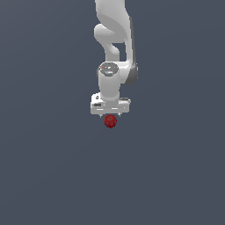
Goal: Pick up the object and move it to a goal position.
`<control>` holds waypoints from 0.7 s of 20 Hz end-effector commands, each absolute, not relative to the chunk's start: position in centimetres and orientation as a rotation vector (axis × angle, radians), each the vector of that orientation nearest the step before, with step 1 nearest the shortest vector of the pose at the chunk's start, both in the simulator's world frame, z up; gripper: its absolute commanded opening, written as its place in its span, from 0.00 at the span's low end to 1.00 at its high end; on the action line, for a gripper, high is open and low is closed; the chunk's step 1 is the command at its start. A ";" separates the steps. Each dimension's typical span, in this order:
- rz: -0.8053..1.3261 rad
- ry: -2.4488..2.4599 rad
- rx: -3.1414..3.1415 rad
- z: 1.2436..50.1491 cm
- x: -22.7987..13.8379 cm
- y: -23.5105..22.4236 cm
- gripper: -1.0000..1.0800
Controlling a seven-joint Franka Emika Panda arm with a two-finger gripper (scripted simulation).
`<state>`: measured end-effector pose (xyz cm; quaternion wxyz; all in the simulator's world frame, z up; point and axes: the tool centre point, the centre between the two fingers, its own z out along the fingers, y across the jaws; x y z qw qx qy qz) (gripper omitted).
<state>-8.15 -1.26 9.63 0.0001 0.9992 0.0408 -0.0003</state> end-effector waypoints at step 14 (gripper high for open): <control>0.000 0.130 3.139 4.7 -8.3 -1.3 0.96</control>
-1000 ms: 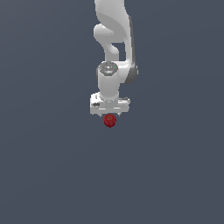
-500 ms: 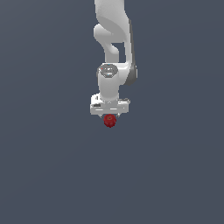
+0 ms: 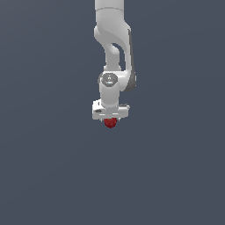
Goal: Pick up the object and move it to a goal position.
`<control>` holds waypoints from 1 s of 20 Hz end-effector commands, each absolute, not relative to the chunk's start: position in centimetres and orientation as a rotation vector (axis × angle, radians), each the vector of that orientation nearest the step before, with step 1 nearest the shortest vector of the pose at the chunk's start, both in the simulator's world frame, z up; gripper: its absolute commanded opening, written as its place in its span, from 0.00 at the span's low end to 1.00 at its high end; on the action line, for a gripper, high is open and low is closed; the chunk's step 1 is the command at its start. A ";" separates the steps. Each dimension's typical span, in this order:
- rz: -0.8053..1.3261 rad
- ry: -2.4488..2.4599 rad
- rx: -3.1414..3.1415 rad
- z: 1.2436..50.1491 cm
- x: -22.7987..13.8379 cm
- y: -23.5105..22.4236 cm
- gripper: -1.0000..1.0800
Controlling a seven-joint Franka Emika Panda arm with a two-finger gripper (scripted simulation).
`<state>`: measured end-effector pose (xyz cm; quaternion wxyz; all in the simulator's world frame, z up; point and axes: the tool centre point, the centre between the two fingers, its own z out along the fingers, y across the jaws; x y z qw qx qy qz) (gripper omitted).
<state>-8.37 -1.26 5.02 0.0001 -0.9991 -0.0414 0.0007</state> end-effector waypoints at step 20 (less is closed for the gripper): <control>0.000 -0.129 -3.139 5.9 -8.5 0.2 0.00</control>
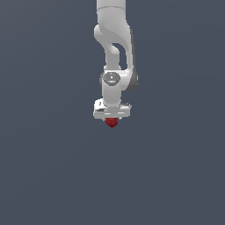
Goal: Pick up the object and move it to a goal position.
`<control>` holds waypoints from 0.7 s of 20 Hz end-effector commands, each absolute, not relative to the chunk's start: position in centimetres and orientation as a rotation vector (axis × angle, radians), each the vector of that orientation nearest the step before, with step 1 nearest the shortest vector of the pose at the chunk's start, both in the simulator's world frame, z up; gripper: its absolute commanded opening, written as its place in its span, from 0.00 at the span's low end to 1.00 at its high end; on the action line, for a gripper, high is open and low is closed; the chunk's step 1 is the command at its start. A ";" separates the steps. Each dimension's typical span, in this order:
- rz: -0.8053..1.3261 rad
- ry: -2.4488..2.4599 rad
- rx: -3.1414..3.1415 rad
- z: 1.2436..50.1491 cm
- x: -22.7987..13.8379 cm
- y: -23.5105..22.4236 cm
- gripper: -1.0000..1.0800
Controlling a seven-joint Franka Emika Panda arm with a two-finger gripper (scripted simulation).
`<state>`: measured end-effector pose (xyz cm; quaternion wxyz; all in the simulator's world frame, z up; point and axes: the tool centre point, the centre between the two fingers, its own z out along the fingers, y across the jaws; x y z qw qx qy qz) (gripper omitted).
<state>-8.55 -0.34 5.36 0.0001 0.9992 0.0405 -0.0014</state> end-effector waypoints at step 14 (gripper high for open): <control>0.001 0.130 3.137 14.5 -9.6 11.9 0.00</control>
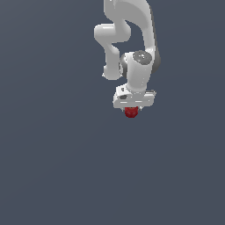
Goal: Pick up the object and move it to a goal position.
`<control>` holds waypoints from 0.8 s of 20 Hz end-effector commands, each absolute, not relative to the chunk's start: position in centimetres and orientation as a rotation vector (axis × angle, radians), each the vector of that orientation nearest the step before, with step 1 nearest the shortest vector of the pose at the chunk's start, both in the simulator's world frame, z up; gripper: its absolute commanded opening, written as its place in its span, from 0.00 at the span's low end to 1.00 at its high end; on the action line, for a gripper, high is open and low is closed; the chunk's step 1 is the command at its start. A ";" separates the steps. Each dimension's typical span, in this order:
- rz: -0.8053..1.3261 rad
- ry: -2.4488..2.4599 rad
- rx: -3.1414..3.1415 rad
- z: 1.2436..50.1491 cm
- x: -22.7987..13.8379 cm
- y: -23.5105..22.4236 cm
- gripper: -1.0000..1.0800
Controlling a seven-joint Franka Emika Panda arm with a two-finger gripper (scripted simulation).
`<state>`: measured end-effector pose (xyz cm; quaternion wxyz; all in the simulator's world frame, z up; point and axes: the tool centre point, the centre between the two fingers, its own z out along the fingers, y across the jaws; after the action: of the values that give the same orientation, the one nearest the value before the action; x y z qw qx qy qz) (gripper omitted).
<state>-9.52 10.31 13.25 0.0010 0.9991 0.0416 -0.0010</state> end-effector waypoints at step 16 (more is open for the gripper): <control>0.000 0.130 3.139 23.5 -10.2 23.9 0.00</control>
<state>-10.28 23.37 22.92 0.0005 0.9991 0.0423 -0.0007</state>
